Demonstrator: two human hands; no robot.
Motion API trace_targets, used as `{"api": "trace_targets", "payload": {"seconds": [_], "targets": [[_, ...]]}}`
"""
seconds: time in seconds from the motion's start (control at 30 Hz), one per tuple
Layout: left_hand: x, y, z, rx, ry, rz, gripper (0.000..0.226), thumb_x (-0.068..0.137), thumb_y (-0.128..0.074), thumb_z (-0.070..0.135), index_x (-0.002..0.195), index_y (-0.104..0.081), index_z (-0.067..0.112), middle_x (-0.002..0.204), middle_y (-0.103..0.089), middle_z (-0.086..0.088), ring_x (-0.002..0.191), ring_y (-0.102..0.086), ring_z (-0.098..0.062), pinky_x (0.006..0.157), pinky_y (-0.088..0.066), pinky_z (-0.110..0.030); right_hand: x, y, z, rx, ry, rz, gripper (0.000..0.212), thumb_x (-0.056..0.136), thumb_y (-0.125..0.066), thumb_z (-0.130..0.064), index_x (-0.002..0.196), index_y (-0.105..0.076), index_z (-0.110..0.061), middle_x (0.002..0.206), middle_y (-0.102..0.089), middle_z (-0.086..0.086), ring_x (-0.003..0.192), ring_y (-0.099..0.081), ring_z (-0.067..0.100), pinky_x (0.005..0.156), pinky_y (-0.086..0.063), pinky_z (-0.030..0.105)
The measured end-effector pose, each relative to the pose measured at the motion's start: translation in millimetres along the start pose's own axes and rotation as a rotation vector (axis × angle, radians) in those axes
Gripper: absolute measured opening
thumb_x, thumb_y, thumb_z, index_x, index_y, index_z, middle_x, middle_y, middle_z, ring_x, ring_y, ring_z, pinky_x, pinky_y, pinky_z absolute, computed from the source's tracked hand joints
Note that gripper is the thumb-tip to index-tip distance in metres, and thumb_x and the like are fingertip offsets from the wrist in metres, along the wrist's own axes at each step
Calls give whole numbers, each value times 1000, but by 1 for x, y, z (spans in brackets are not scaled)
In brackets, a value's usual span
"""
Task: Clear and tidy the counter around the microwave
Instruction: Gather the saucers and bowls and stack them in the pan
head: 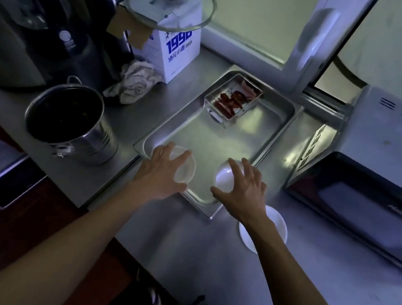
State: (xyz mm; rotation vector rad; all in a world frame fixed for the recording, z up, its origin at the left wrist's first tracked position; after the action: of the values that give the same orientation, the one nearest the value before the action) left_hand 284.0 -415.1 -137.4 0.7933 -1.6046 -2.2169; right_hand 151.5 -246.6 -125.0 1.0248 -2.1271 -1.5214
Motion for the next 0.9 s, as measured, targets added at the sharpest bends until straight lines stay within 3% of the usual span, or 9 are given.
{"api": "trace_targets", "payload": {"seconds": [0.23, 0.43, 0.73, 0.9], "targets": [[81, -2, -4, -49, -49, -103, 92, 78, -65, 63, 151, -11, 48, 161, -2, 2, 147, -3, -27, 112, -24, -56, 42, 0, 0, -3, -81, 8, 91, 77, -70, -61, 153, -27, -34, 162, -19, 2, 145, -21, 31, 111, -28, 51], [151, -11, 0, -12, -164, -173, 93, 79, -65, 63, 152, -10, 45, 162, 0, -2, 147, -4, -31, 111, -26, -56, 76, -4, -4, 4, -207, 3, 92, 79, -70, -62, 154, -24, -35, 164, -15, 2, 148, -16, 30, 114, -24, 53], [208, -26, 11, 66, -326, -199, 94, 80, -68, 60, 152, -13, 38, 162, -4, -8, 146, -9, -38, 114, -24, -53, 110, -18, -4, 39, -341, 31, 91, 77, -71, -64, 151, -25, -38, 163, -16, 2, 147, -18, 30, 116, -22, 52], [229, -37, 10, 59, -319, -233, 95, 80, -68, 59, 152, -8, 42, 163, 3, -4, 150, -1, -36, 115, -20, -58, 125, -21, 4, 54, -368, 32, 92, 77, -71, -63, 152, -26, -36, 164, -16, 2, 148, -17, 30, 116, -22, 53]]}}
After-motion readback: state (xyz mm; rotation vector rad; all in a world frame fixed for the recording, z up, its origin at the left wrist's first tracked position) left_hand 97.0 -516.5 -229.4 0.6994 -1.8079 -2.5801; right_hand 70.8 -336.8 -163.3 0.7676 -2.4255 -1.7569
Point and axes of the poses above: each hand's wrist, its own x-axis towards the middle knuckle, its own y-axis out of the back of the hand, z = x × y, the point moved 10 cm from there along x, towards the middle knuckle
